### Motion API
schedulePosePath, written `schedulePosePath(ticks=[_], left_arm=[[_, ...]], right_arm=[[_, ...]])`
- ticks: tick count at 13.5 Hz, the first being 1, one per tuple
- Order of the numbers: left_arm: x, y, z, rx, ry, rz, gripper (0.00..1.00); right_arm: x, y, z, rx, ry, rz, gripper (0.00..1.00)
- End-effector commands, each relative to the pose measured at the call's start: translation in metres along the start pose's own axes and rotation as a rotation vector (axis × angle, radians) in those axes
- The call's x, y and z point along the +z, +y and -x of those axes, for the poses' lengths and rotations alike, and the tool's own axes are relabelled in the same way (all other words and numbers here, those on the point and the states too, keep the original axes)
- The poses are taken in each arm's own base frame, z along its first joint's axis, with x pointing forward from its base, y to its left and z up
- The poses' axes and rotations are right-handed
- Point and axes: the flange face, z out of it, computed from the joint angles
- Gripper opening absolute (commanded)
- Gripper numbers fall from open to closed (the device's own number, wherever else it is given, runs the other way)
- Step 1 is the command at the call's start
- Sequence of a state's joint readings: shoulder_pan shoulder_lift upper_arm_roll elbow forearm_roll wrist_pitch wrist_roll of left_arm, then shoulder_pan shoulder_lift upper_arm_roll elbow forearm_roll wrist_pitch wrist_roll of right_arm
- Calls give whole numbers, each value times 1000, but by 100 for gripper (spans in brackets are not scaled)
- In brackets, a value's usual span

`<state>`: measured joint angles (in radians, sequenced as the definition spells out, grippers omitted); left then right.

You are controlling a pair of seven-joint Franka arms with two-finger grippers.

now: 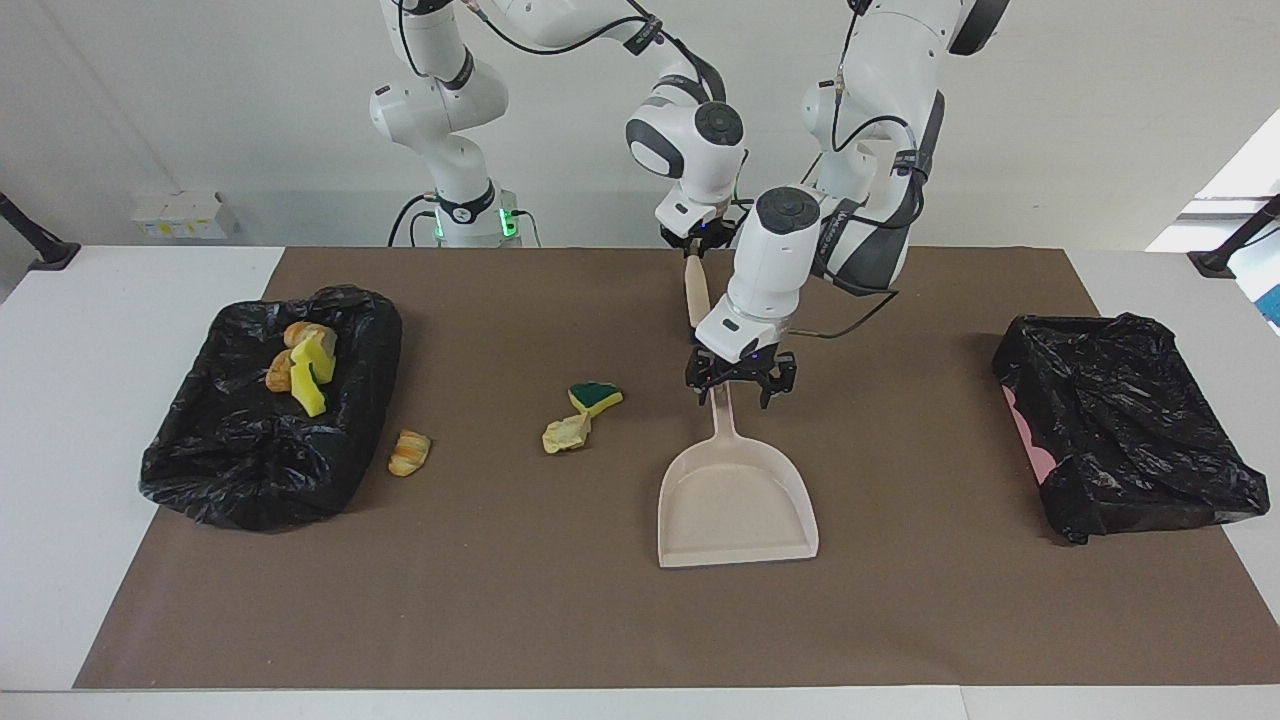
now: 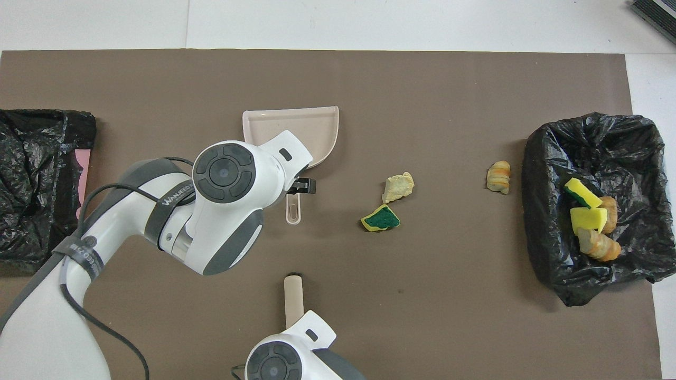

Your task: Sweep and dump trash in bin

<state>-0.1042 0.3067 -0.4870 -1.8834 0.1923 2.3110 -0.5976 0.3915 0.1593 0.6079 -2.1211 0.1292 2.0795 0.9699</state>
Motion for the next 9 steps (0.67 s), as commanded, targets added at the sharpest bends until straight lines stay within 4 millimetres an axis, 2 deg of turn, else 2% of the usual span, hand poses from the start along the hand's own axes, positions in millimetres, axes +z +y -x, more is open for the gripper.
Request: schedulePosePath(ticks=[1, 4, 6, 7, 8, 9], left_arm=[[9, 0, 6, -22, 28, -6, 98], [28, -2, 16, -11, -4, -23, 95], [28, -1, 15, -23, -2, -22, 94], [26, 0, 14, -34, 1, -21, 85], [27, -1, 14, -45, -1, -21, 72], [27, -1, 14, -49, -1, -21, 54]], right_arm=[[-31, 30, -12, 99, 0, 16, 0], [-69, 79, -46, 183, 19, 17, 0], [-85, 105, -69, 217, 27, -1, 0], [-95, 118, -81, 218, 15, 7, 0], [-101, 137, -95, 207, 0, 23, 0], [-108, 157, -110, 195, -1, 32, 0]])
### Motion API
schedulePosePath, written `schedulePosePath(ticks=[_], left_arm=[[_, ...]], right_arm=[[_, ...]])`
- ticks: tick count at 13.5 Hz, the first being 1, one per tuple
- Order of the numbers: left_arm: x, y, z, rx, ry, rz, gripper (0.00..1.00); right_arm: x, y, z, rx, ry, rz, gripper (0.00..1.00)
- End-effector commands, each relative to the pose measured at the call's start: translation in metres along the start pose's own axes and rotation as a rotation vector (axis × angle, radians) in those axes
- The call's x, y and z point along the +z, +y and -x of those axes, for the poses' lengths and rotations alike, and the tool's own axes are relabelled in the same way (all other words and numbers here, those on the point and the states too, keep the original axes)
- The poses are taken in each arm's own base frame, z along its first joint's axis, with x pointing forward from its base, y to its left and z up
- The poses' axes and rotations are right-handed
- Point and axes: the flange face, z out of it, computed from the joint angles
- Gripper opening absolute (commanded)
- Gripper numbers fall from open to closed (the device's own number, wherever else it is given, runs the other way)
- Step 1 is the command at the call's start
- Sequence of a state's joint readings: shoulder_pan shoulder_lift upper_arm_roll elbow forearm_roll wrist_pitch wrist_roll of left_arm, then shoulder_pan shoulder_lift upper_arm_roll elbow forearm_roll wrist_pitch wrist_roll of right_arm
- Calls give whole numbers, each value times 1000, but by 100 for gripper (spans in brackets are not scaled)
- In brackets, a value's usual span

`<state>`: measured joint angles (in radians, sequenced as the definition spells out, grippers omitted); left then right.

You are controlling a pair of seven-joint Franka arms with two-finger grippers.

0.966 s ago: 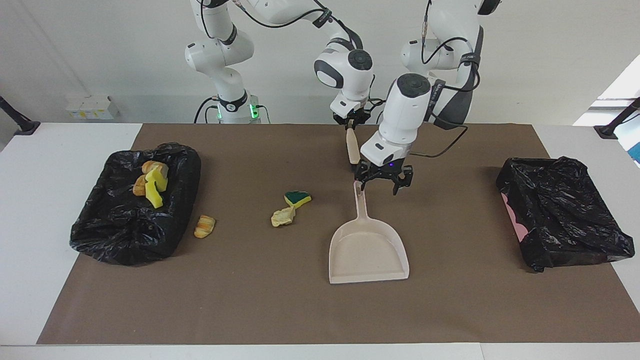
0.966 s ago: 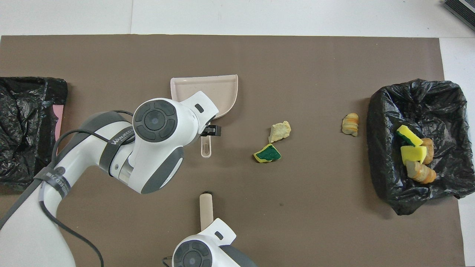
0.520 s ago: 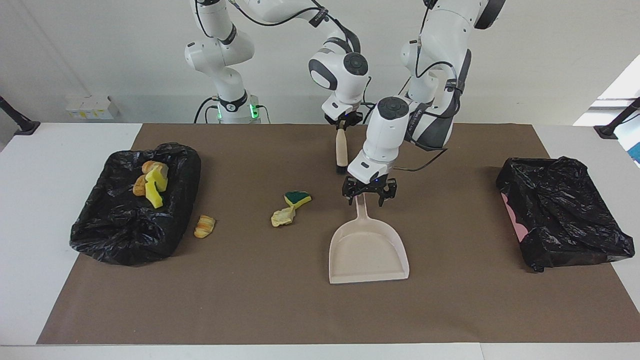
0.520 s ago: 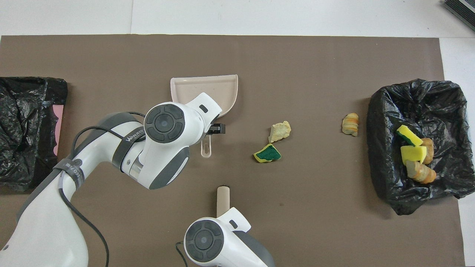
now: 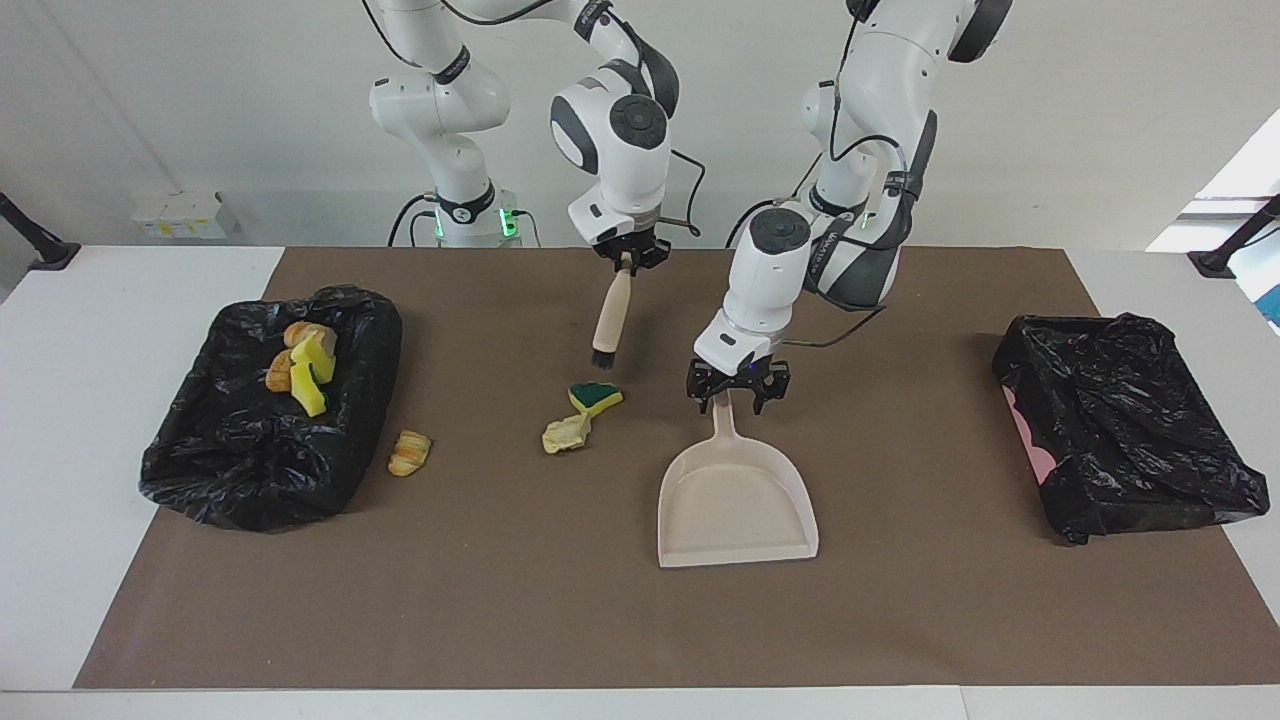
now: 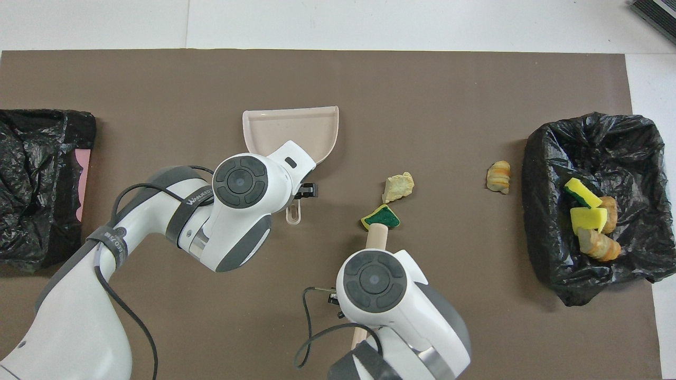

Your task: Sweep and dump trash in bin

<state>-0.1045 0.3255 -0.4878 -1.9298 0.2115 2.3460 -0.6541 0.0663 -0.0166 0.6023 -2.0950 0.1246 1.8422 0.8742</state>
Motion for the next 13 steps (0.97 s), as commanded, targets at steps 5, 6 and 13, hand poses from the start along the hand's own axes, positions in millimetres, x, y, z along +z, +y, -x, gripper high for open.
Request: schedulePosePath(ticks=[5, 6, 13], left_arm=[[-9, 0, -5, 16, 37, -11, 1], [-15, -5, -9, 58, 47, -13, 1], [-52, -56, -17, 536, -37, -119, 2]], right_arm=[[-11, 110, -119, -36, 47, 155, 0], [-8, 132, -135, -34, 50, 174, 0], [22, 232, -203, -45, 42, 257, 0]])
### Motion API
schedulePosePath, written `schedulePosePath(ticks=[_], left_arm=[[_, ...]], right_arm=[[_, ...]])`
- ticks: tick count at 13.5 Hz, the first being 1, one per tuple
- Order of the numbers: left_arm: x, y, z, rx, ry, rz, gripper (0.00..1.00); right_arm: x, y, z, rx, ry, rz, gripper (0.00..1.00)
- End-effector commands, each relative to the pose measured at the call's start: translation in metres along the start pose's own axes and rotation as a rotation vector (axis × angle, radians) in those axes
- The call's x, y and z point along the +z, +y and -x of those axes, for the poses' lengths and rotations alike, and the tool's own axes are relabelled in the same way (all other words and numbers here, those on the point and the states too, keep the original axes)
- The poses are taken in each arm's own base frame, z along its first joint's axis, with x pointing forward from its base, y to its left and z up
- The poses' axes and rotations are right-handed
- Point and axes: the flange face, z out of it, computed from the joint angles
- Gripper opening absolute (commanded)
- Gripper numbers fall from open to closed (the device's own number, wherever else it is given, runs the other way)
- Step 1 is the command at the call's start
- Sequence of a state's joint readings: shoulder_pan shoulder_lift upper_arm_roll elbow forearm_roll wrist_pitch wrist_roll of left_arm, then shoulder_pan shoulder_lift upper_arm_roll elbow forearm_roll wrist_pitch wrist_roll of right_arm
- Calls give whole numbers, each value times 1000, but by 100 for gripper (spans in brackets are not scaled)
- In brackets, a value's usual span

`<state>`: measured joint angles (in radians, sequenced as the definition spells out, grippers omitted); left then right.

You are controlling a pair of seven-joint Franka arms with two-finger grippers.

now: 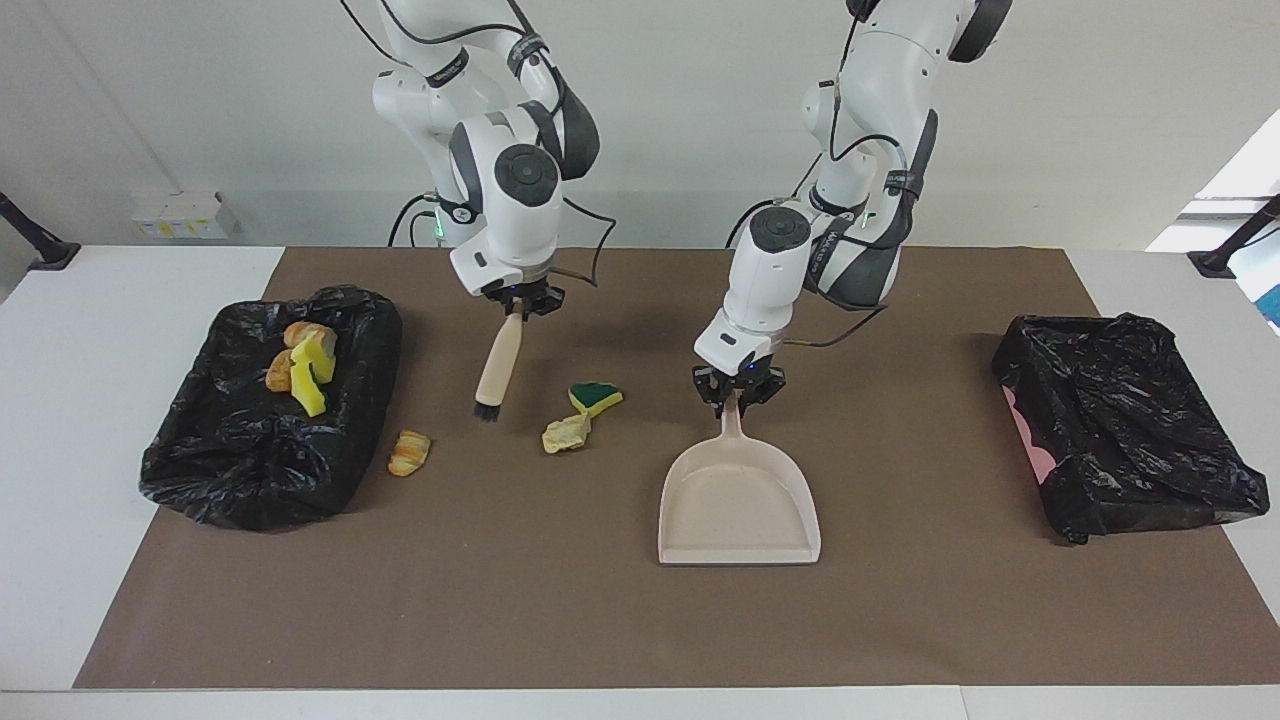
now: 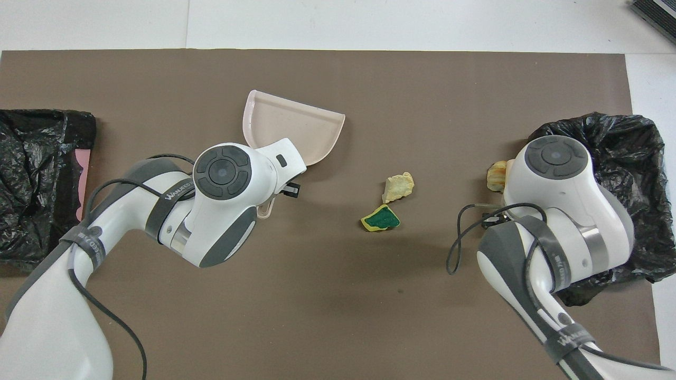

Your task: Sweep and dump trash in bin

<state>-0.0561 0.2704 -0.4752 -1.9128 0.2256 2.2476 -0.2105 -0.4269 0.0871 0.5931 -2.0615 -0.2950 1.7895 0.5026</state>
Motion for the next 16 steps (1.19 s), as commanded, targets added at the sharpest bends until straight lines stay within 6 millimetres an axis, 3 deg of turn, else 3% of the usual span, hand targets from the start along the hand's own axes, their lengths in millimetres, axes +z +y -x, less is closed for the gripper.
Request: schedulePosePath(ticks=[1, 4, 6, 8, 9, 10, 16], left_arm=[[-26, -24, 13, 223, -60, -60, 2], [-22, -45, 21, 472, -129, -51, 2], [-21, -45, 25, 676, -140, -41, 4], [-20, -51, 26, 886, -148, -24, 4], [-18, -64, 28, 931, -157, -16, 3], [-14, -65, 32, 966, -167, -9, 2], [-5, -65, 57, 1011, -207, -13, 1]], right_arm=[[19, 8, -19, -35, 16, 20, 0], [31, -1, -28, -58, 31, -2, 0], [33, -9, -28, -76, 33, -31, 0], [34, -39, -19, -134, 19, -58, 0], [31, -53, -14, -189, 20, -79, 0], [28, -66, -7, -249, 11, -107, 0], [18, -148, 21, -264, 13, -261, 0]])
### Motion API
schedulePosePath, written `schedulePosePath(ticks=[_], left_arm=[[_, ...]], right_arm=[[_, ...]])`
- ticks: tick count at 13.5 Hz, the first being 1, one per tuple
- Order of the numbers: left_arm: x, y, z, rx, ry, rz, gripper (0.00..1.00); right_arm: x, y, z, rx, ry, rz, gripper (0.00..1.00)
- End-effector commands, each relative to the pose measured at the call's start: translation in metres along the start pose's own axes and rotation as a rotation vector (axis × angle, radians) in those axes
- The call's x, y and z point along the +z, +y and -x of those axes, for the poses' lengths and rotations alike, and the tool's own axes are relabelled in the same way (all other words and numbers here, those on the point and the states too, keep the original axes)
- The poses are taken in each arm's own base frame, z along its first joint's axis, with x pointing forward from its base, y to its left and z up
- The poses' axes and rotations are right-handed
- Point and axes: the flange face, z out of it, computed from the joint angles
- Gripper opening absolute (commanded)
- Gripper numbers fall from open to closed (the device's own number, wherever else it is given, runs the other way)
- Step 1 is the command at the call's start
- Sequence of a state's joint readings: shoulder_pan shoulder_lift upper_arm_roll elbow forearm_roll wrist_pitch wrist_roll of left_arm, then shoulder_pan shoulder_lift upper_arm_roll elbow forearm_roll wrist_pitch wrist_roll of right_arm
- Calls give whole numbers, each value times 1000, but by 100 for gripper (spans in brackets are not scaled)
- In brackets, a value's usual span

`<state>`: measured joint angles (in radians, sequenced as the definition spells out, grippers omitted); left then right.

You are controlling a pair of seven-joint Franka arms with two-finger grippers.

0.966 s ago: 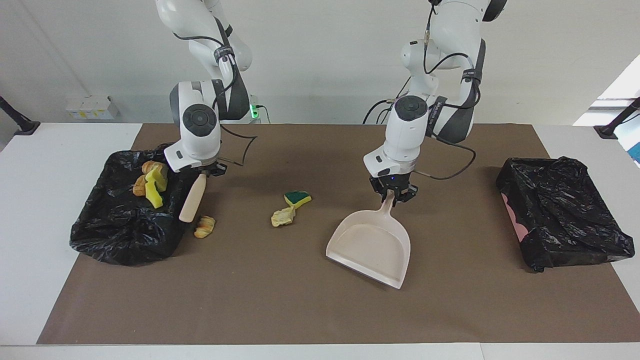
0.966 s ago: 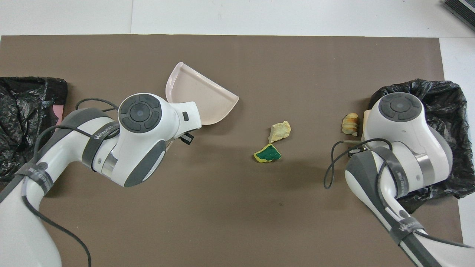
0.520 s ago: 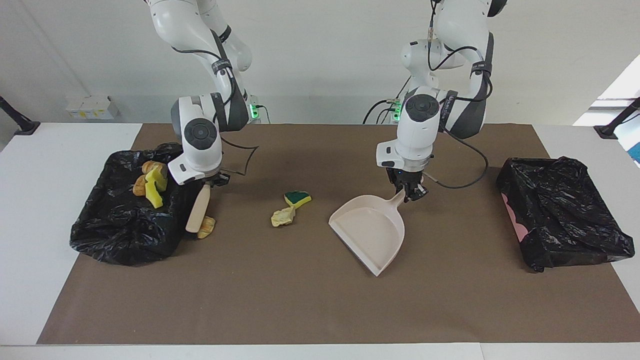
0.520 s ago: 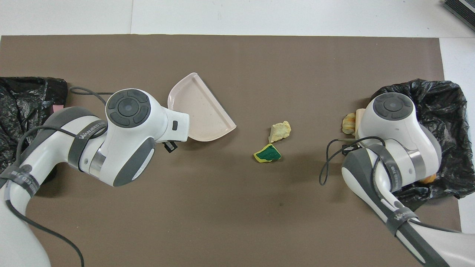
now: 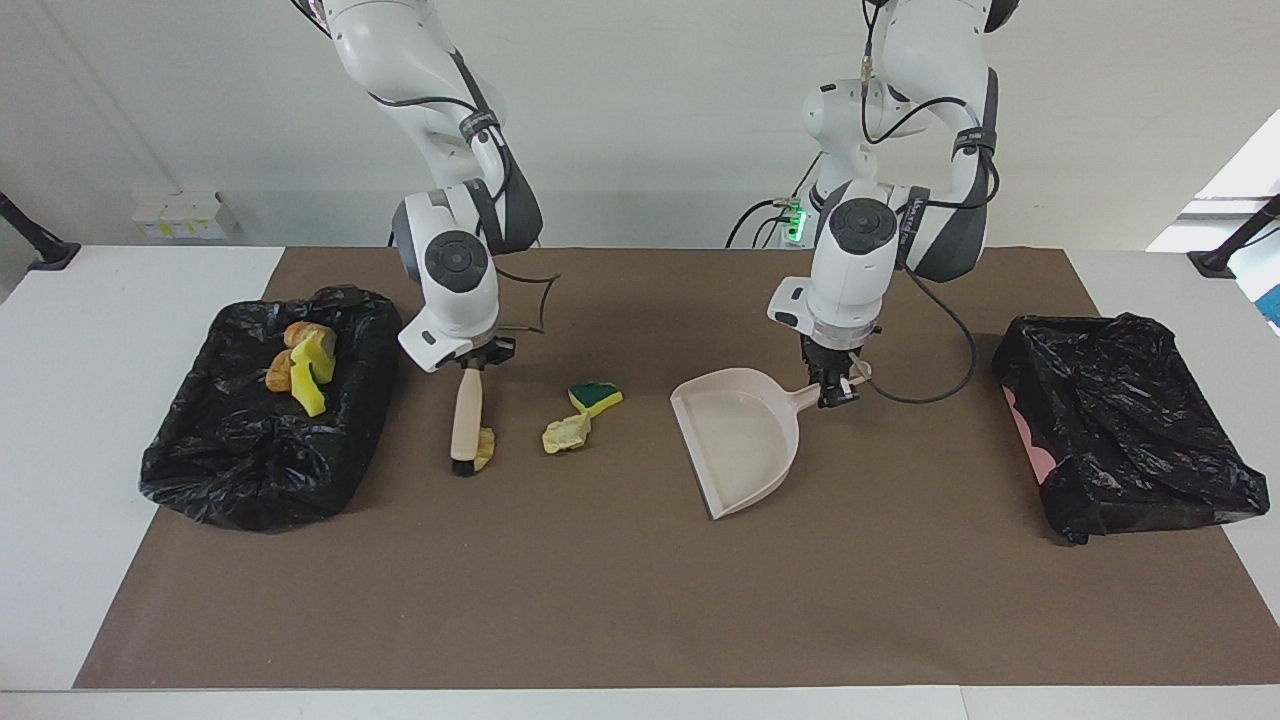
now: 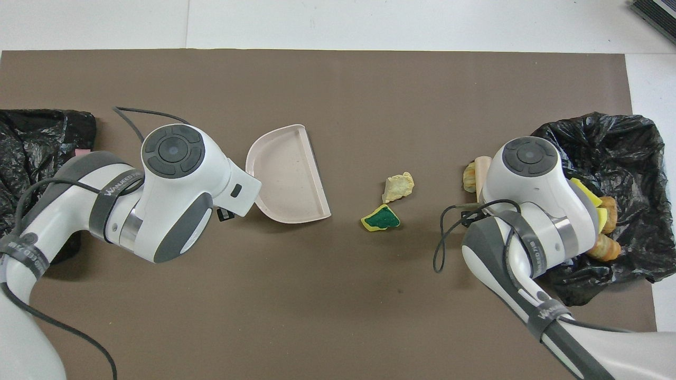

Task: Sweep and dump trash in bin
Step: 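Sweep the bread and sponges into the dustpan with the right gripper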

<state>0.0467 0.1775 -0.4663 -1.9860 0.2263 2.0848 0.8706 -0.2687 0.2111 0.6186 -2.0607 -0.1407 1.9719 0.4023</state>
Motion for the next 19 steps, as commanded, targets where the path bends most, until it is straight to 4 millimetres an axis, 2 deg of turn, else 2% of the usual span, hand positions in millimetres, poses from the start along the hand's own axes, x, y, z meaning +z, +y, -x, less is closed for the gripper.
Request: schedulePosePath(ticks=[1, 2, 3, 5, 7, 10, 12, 13, 15, 16, 19], left_arm=[[5, 23, 8, 41, -42, -5, 1], [13, 32, 6, 54, -51, 6, 1], [13, 37, 3, 63, -48, -4, 1], [15, 44, 4, 68, -47, -16, 1], [16, 45, 4, 68, -43, -24, 1], [15, 45, 4, 66, -41, -26, 0], [17, 47, 5, 67, -45, -23, 0], [17, 47, 5, 68, -45, -23, 0], [17, 46, 5, 69, -42, -26, 0], [17, 46, 5, 69, -40, -27, 0], [18, 45, 6, 68, -40, -26, 0]], right_arm=[[17, -45, -6, 22, 3, -75, 0], [15, -66, -8, 40, 10, -96, 0], [14, -87, -9, 54, 9, -121, 0], [2, -135, 0, 36, 25, -180, 0], [-5, -171, 13, 19, 14, -243, 0], [-9, -211, 37, -13, -20, -301, 0], [-23, -233, 48, -25, -37, -361, 0], [-32, -239, 50, -24, -32, -375, 0], [-42, -233, 49, -19, -33, -371, 0], [-46, -223, 47, -9, -45, -357, 0], [-48, -170, 23, 48, -82, -310, 0]])
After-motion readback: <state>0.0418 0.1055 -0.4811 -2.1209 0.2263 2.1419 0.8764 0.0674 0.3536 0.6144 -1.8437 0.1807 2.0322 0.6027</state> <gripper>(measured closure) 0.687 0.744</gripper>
